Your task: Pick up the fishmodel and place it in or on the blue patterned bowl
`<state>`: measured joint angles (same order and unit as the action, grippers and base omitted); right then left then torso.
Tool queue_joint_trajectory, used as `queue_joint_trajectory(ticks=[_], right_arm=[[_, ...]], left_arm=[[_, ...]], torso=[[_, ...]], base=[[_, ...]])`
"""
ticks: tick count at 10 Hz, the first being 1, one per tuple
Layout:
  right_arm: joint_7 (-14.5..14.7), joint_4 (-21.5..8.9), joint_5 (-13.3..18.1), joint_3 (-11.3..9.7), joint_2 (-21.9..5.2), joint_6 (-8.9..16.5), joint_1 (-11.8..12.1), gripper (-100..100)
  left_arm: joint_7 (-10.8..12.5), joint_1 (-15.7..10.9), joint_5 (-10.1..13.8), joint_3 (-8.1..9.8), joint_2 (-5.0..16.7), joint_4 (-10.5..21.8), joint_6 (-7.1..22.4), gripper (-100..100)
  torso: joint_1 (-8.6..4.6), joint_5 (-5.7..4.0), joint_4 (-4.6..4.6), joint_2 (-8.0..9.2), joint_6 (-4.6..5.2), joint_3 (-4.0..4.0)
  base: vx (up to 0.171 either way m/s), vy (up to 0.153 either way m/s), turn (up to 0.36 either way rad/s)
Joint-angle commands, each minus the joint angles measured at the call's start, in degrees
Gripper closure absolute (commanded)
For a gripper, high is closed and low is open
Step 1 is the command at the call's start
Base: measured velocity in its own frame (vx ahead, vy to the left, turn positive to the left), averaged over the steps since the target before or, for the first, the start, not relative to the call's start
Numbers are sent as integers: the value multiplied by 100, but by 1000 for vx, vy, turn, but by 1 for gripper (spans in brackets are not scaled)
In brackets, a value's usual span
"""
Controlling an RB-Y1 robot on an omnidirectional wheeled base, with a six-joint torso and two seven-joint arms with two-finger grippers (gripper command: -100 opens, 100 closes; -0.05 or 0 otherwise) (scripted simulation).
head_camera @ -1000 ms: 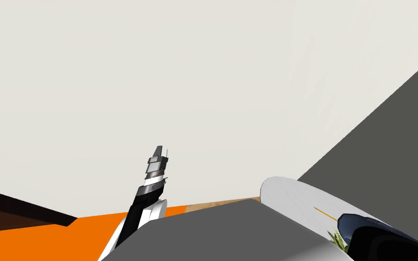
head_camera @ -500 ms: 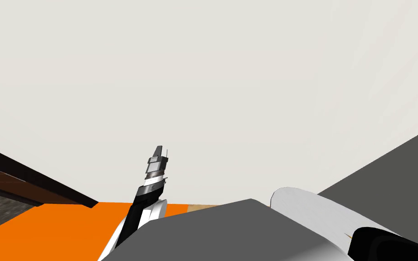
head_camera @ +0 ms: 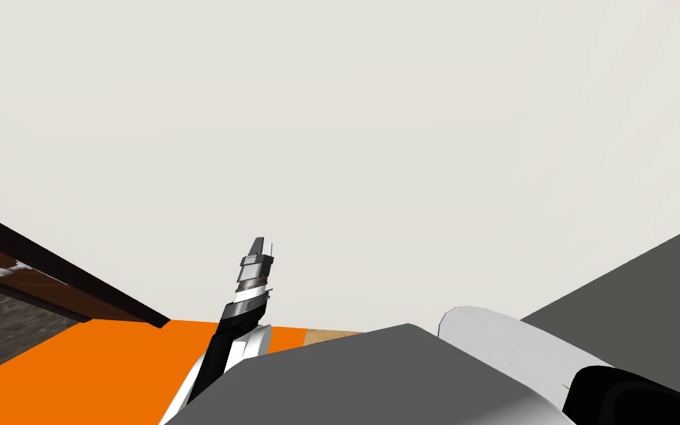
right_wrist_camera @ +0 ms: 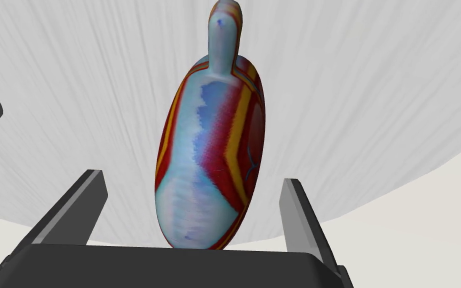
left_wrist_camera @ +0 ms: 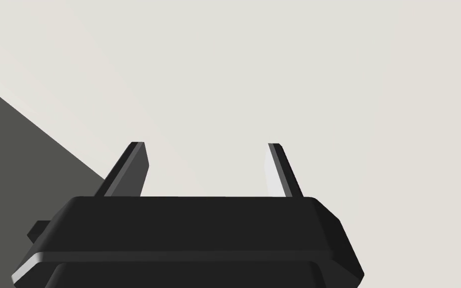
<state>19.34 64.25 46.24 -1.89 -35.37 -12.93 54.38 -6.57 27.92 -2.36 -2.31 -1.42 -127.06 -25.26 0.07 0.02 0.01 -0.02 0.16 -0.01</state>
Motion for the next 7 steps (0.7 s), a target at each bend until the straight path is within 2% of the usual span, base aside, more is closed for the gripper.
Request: queue_joint_trajectory(ticks=[1, 5, 6, 7], right_arm=[[0, 0, 0, 0, 0, 0, 0, 100], [1, 3, 1, -4, 2, -7, 1, 100], [0, 3, 1, -4, 2, -6, 1, 0], [-52, 141, 24, 51, -87, -46, 158, 100]], left_arm=[[0, 0, 0, 0, 0, 0, 0, 0], [0, 0, 0, 0, 0, 0, 0, 0], [0, 0, 0, 0, 0, 0, 0, 0], [0, 0, 0, 0, 0, 0, 0, 0]], torso=[[0, 0, 0, 0, 0, 0], [6, 4, -2, -7, 1, -4], [6, 4, -2, -8, 1, -5], [7, 5, -2, -8, 1, -5]], base=[[0, 0, 0], [0, 0, 0], [0, 0, 0], [31, 25, -55]])
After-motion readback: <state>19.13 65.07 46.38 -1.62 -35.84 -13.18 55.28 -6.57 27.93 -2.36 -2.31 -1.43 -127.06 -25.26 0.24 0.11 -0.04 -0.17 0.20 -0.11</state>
